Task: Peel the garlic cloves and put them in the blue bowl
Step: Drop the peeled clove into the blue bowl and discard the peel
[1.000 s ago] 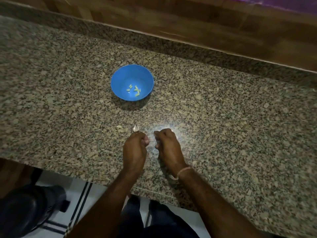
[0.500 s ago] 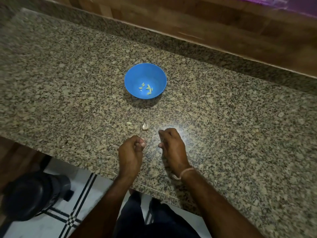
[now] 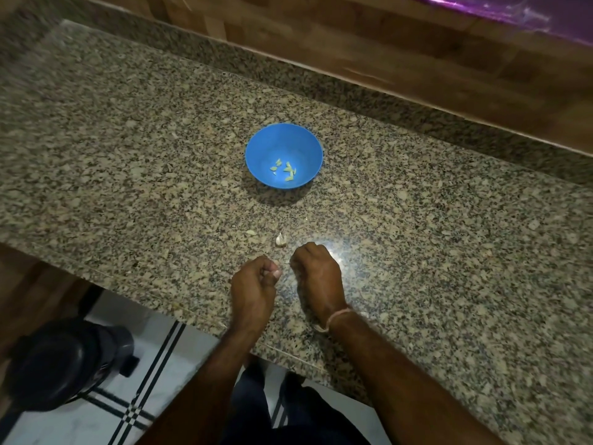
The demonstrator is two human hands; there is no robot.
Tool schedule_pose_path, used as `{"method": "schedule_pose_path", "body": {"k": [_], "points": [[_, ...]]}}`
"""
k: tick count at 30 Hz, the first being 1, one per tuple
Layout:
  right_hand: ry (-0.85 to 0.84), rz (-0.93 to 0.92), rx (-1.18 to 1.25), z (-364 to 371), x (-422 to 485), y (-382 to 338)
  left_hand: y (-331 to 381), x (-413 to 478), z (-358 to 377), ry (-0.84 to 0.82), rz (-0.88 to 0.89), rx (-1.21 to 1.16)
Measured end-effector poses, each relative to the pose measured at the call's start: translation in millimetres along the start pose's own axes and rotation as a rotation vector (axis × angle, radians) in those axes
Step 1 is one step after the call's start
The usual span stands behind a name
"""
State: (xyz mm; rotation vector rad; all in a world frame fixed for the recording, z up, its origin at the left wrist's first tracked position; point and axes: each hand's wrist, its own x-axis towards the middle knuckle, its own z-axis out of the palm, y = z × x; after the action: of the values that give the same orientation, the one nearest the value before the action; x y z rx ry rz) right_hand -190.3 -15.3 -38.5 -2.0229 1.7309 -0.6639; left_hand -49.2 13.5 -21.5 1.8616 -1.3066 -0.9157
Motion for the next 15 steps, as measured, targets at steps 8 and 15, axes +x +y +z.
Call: {"method": "schedule_pose_path", "body": {"k": [8,15], "points": [[0.044,0.067,0.154,8,-9,-2,-5,0,-8,0.043,-0.089,-0.004],[-0.02,-0.004,0.135,12,-5,-6,-2,-2,-12,0.039,-0.08,0.021]]}}
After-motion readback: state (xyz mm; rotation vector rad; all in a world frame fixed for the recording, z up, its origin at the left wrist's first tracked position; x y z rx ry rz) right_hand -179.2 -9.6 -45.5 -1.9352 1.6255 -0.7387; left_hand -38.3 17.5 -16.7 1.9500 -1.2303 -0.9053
